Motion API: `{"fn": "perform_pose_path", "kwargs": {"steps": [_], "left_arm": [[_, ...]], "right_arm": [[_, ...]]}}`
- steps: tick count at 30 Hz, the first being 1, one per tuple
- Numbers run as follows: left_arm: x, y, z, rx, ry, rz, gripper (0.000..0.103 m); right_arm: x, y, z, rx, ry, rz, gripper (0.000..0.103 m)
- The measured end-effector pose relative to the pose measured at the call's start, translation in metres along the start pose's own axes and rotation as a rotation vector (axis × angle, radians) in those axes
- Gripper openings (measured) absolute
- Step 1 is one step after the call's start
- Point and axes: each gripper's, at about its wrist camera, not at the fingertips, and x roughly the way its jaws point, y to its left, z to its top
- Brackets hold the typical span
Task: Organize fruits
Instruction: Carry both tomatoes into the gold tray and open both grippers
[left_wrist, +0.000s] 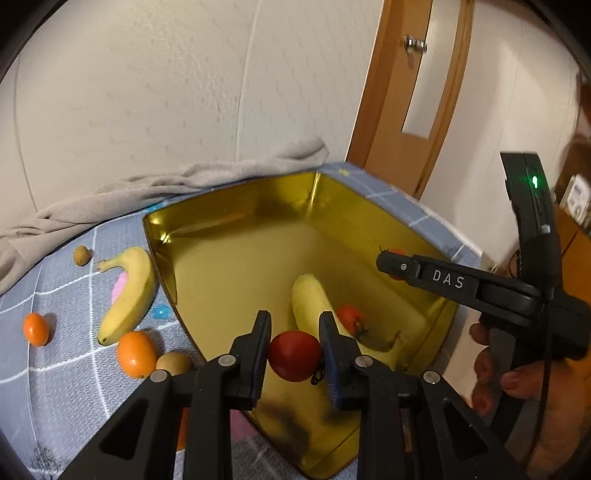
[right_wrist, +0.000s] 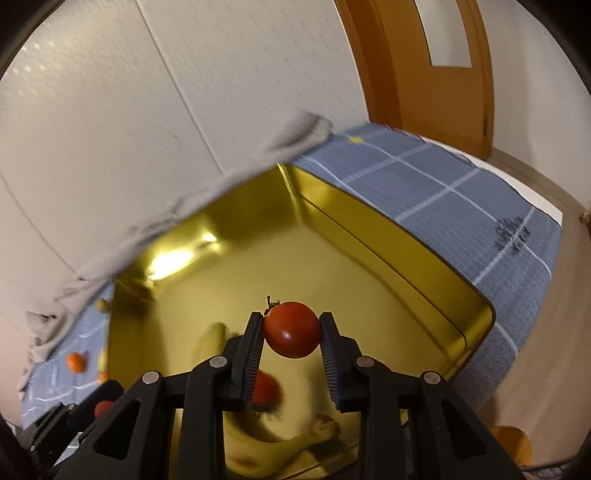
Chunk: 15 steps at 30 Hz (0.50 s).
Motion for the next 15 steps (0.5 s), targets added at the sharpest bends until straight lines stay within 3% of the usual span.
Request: {"fn": "perform_pose_path", "kwargs": {"steps": [15], "left_arm": [[0.025, -0.003, -0.009, 0.065, 0.060, 0.062, 0.028]], "right_arm": [[0.013, 0.010, -0.006, -0.065, 0.037, -0.130, 0.031]]}}
